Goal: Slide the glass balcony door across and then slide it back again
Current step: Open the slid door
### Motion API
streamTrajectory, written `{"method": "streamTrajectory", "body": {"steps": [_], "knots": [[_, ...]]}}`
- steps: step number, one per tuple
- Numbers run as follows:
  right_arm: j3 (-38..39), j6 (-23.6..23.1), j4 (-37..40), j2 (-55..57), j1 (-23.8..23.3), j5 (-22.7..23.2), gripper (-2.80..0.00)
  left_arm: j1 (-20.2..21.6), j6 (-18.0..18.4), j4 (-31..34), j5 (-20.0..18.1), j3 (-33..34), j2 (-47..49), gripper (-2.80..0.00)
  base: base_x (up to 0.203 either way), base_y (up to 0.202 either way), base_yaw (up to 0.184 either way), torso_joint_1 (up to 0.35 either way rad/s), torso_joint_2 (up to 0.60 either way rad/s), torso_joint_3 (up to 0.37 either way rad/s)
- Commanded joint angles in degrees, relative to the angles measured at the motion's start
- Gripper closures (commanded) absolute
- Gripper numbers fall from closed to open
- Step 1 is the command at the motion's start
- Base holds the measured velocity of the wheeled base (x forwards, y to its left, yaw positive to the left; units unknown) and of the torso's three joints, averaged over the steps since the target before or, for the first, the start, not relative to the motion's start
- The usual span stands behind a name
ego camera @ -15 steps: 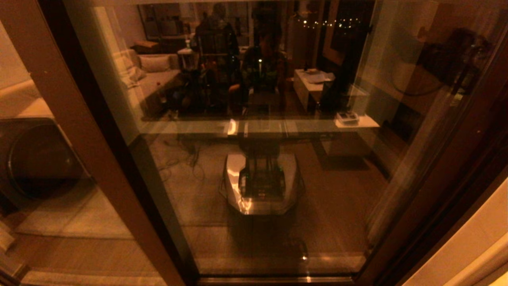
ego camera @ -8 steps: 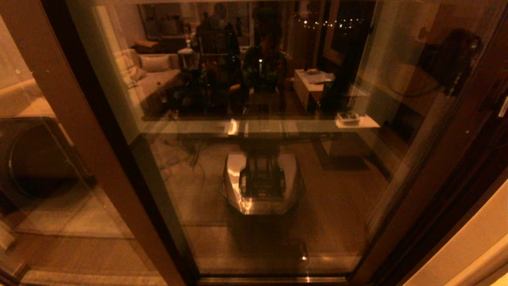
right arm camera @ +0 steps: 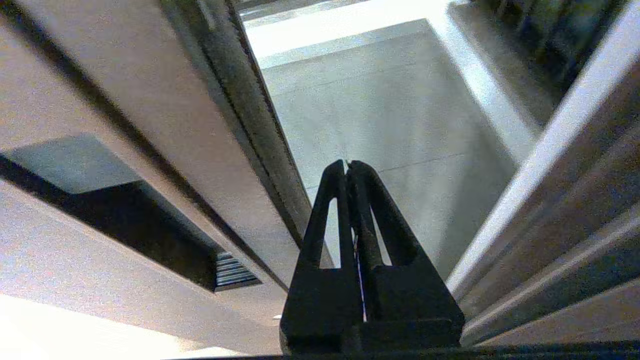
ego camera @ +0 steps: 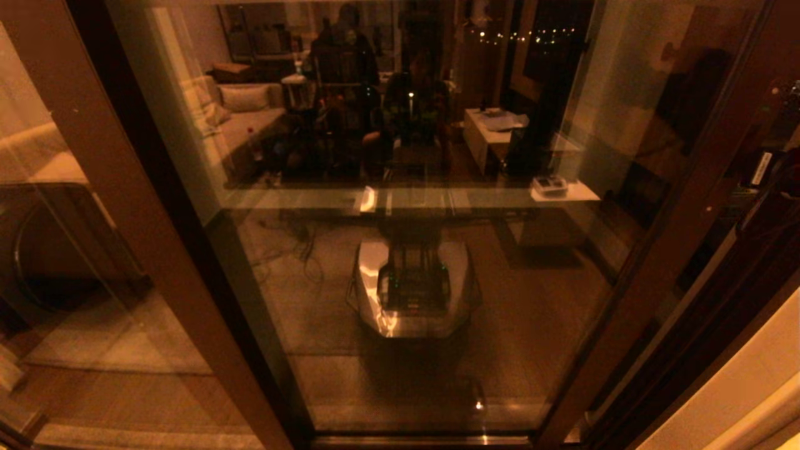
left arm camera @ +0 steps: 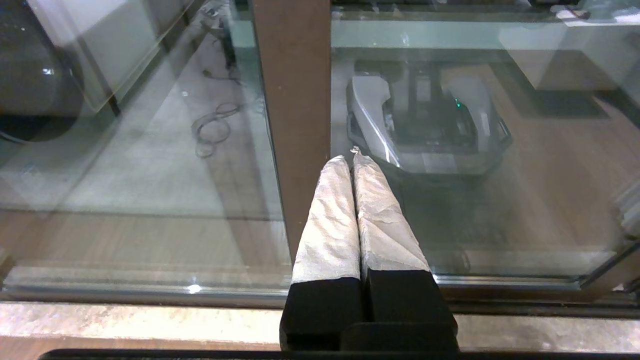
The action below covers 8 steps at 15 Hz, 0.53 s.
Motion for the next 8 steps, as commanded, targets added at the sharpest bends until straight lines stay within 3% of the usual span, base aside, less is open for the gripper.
{"method": "streamTrajectory", "body": {"steps": [1, 8], "knots": [[0.8, 1.2, -0.07, -1.26, 1.67, -0.16, 0.0, 0.0, 0.0, -0.01, 0.01, 0.0, -0.1, 0.0, 0.0, 0.0, 0.0, 0.0, 0.0, 0.0], [2.14, 3.08, -0.07, -2.88, 5.77, -0.25, 0.0, 0.0, 0.0, -0.01, 0.01, 0.0, -0.1, 0.0, 0.0, 0.0, 0.0, 0.0, 0.0, 0.0]]}}
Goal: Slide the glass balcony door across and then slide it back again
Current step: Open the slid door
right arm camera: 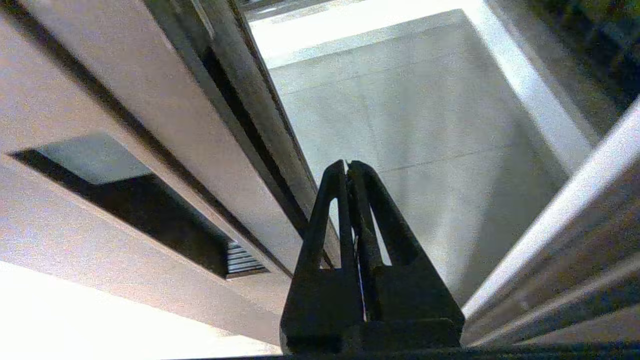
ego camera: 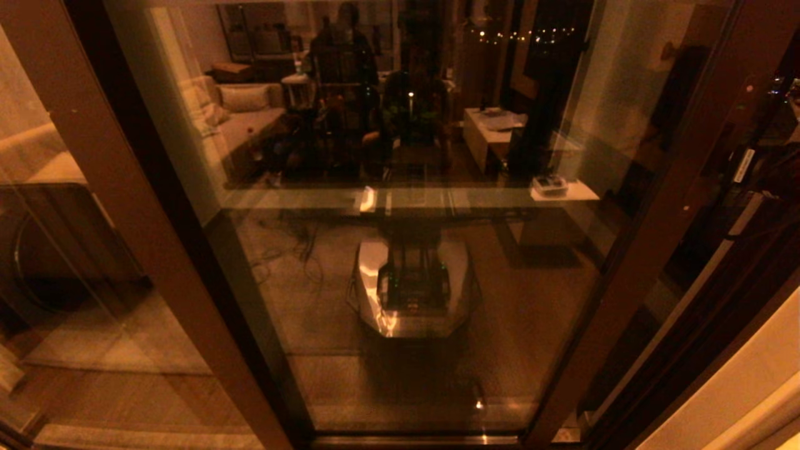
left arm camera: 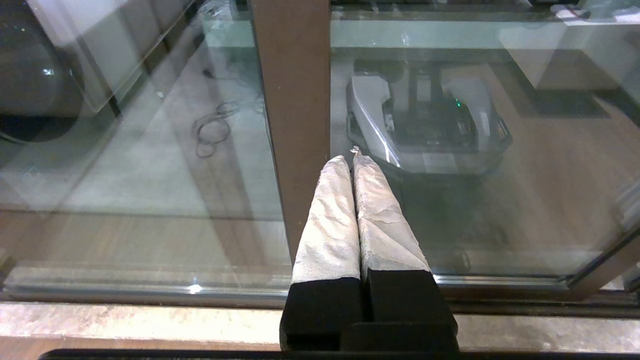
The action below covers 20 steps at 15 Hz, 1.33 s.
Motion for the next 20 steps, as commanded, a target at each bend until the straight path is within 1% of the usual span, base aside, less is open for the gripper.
{"method": "streamTrajectory", "body": {"steps": [1, 6, 13, 16, 17, 19, 20], "knots": [[0.27, 0.02, -0.18, -0.42, 1.24, 0.1, 0.0, 0.0, 0.03, 0.02, 0.01, 0.0, -0.1, 0.0, 0.0, 0.0, 0.0, 0.0, 0.0, 0.0], [1.81, 0.01, -0.18, -1.62, 2.78, -0.09, 0.0, 0.0, 0.03, 0.02, 0.01, 0.0, -0.1, 0.0, 0.0, 0.0, 0.0, 0.0, 0.0, 0.0], [3.95, 0.27, -0.27, -2.52, 6.91, -0.26, 0.0, 0.0, 0.03, 0.02, 0.01, 0.0, -0.1, 0.0, 0.0, 0.0, 0.0, 0.0, 0.0, 0.0], [6.69, 0.79, -1.31, -3.48, 10.79, -0.61, 0.0, 0.0, 0.03, 0.02, 0.01, 0.0, -0.1, 0.0, 0.0, 0.0, 0.0, 0.0, 0.0, 0.0], [7.74, 0.8, -3.22, -3.5, 12.04, -1.91, 0.0, 0.0, 0.03, 0.02, 0.01, 0.0, -0.1, 0.0, 0.0, 0.0, 0.0, 0.0, 0.0, 0.0], [8.71, 0.86, -6.18, -2.93, 14.16, -5.92, 0.0, 0.0, 0.03, 0.02, 0.01, 0.0, -0.1, 0.0, 0.0, 0.0, 0.0, 0.0, 0.0, 0.0], [8.83, 0.89, -6.25, -2.91, 14.45, -6.15, 0.0, 0.0, 0.03, 0.02, 0.01, 0.0, -0.11, 0.0, 0.0, 0.0, 0.0, 0.0, 0.0, 0.0]]}}
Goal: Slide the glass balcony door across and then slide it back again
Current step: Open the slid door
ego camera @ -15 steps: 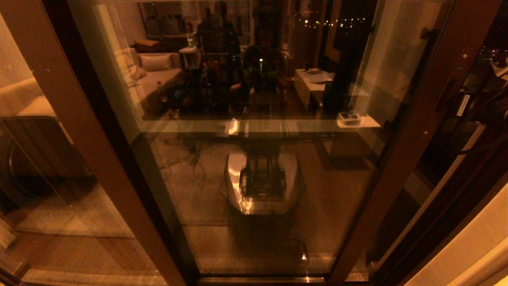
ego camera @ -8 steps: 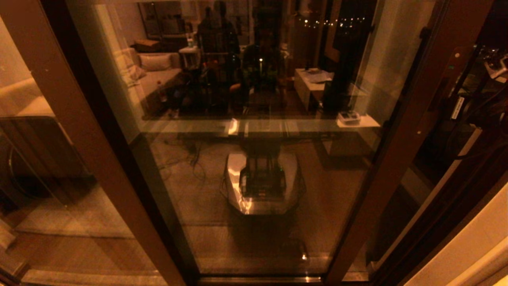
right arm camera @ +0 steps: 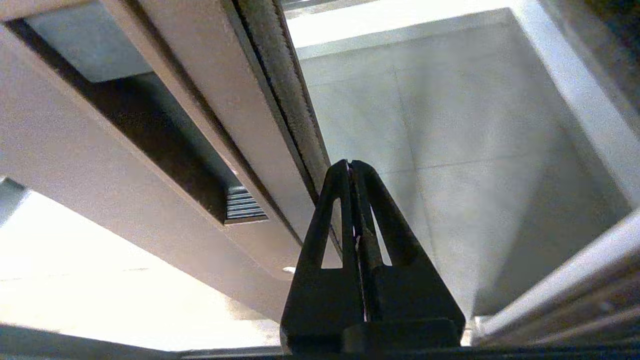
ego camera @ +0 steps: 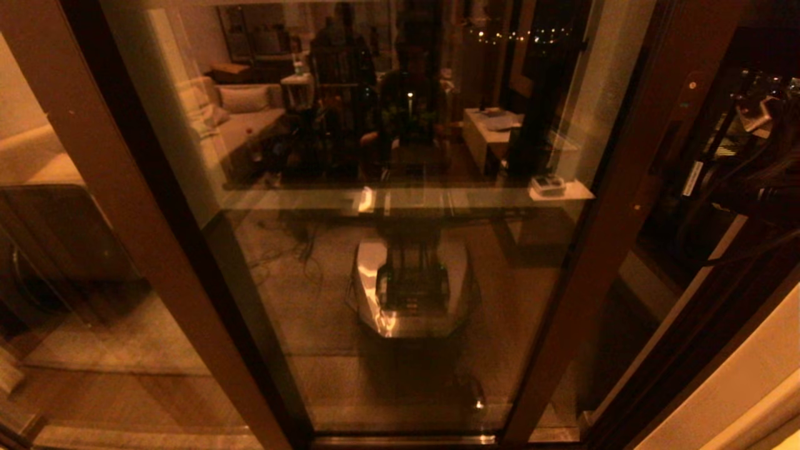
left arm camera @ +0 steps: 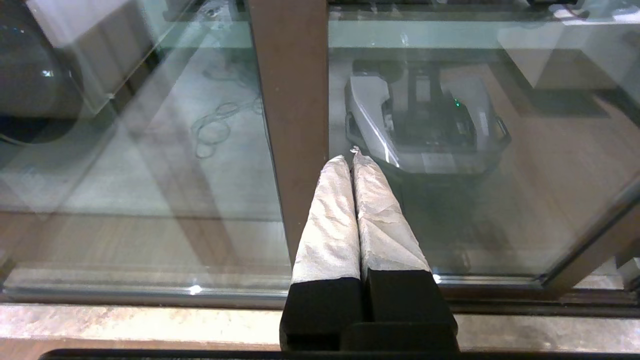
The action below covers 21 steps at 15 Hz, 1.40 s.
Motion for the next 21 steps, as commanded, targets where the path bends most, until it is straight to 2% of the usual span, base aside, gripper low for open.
{"method": "streamTrajectory", "body": {"steps": [1, 4, 7, 10, 14, 16, 19, 21], "knots": [[0.45, 0.1, -0.56, 0.4, 0.98, -0.16, 0.0, 0.0, 0.02, 0.0, 0.0, 0.0, -0.1, 0.0, 0.0, 0.0, 0.0, 0.0, 0.0, 0.0], [1.3, 0.1, -0.67, 0.09, 2.42, -0.73, 0.0, 0.0, 0.02, 0.0, 0.0, 0.0, -0.1, 0.0, 0.0, 0.0, 0.0, 0.0, 0.0, 0.0], [1.02, 3.95, -3.6, -0.46, 3.51, -6.72, 0.0, 0.0, 0.02, 0.0, 0.0, 0.0, -0.1, 0.0, 0.0, 0.0, 0.0, 0.0, 0.0, 0.0], [-0.23, 2.6, -5.21, -1.08, 4.39, -7.07, 0.0, 0.0, 0.02, 0.0, 0.0, 0.0, -0.1, 0.0, 0.0, 0.0, 0.0, 0.0, 0.0, 0.0], [-1.97, 0.57, -4.73, -2.59, 9.2, -7.57, 0.0, 0.0, 0.02, 0.0, 0.0, 0.0, -0.1, 0.0, 0.0, 0.0, 0.0, 0.0, 0.0, 0.0], [-5.17, 0.14, -2.88, -2.59, 10.62, -8.31, 0.0, 0.0, 0.02, 0.0, 0.0, 0.0, -0.1, 0.0, 0.0, 0.0, 0.0, 0.0, 0.0, 0.0], [-12.24, -0.32, 5.29, -2.6, 13.56, -11.76, 0.0, 0.0, 0.02, 0.0, 0.0, 0.0, -0.1, 0.0, 0.0, 0.0, 0.0, 0.0, 0.0, 0.0], [-14.28, -3.48, 6.89, -2.33, 15.01, -13.31, 0.0, 0.0, 0.02, 0.0, 0.0, 0.0, -0.1, 0.0, 0.0, 0.0, 0.0, 0.0, 0.0, 0.0]]}}
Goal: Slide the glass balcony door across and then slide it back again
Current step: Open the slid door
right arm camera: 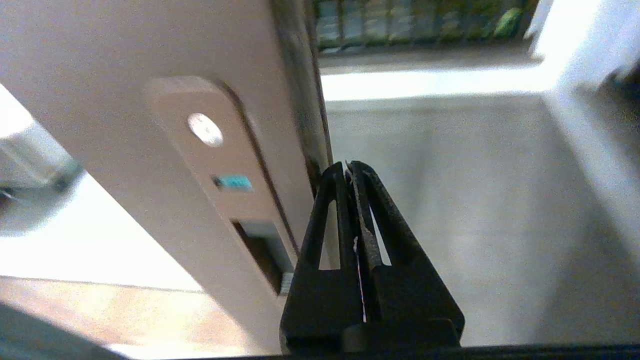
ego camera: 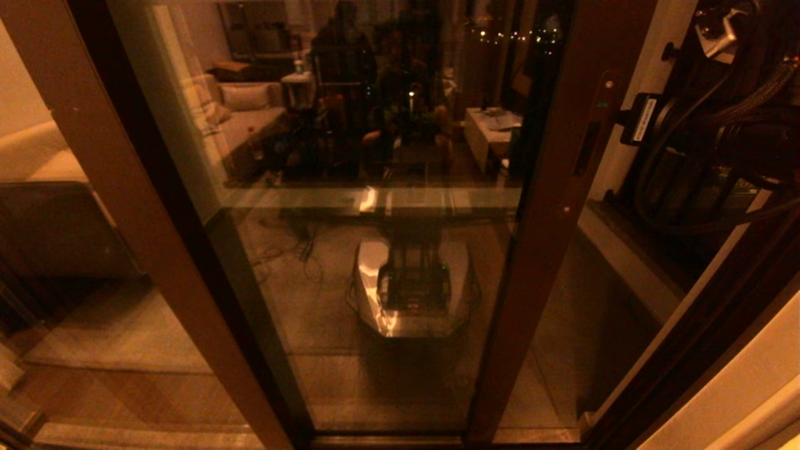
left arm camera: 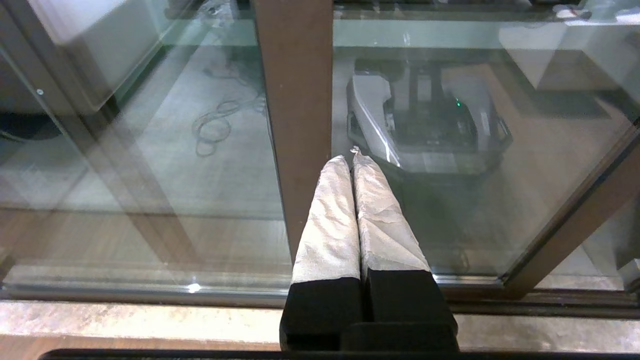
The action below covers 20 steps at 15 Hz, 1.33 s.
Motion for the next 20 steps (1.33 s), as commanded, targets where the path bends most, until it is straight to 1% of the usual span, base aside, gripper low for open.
{"method": "streamTrajectory", "body": {"steps": [1, 5, 8, 10, 12, 15, 18, 20], "knots": [[-1.7, -1.43, 0.45, 0.31, 1.88, -0.39, 0.0, 0.0, 0.02, 0.0, 0.0, 0.0, -0.1, 0.0, 0.0, 0.0, 0.0, 0.0, 0.0, 0.0], [-2.17, -1.72, 0.47, 0.38, 3.05, -2.04, 0.0, 0.0, 0.02, 0.0, 0.0, 0.0, -0.1, 0.0, 0.0, 0.0, 0.0, 0.0, 0.0, 0.0], [0.66, -1.72, 2.54, -4.86, 2.82, -2.11, 0.0, 0.0, 0.02, 0.0, 0.0, 0.0, -0.1, 0.0, 0.0, 0.0, 0.0, 0.0, 0.0, 0.0], [2.07, -1.72, 3.19, -7.7, 2.03, -2.08, 0.0, 0.0, 0.02, 0.0, 0.0, 0.0, -0.1, 0.0, 0.0, 0.0, 0.0, 0.0, 0.0, 0.0], [2.15, -1.81, 3.58, -9.54, -0.32, -2.15, 0.0, 0.0, 0.02, 0.0, 0.0, 0.0, -0.1, 0.0, 0.0, 0.0, 0.0, 0.0, 0.0, 0.0], [1.33, -4.04, 4.79, -7.29, -3.75, -2.23, 0.0, 0.0, 0.02, 0.0, 0.0, 0.0, -0.1, 0.0, 0.0, 0.0, 0.0, 0.0, 0.0, 0.0], [0.08, -4.18, 4.78, -4.58, -4.03, -2.1, 0.0, 0.0, 0.02, 0.0, 0.0, 0.0, -0.1, 0.0, 0.0, 0.0, 0.0, 0.0, 0.0, 0.0], [-2.15, -3.93, 4.7, -1.21, -3.98, -2.02, 0.0, 0.0, 0.02, 0.0, 0.0, 0.0, -0.1, 0.0, 0.0, 0.0, 0.0, 0.0, 0.0, 0.0]]}}
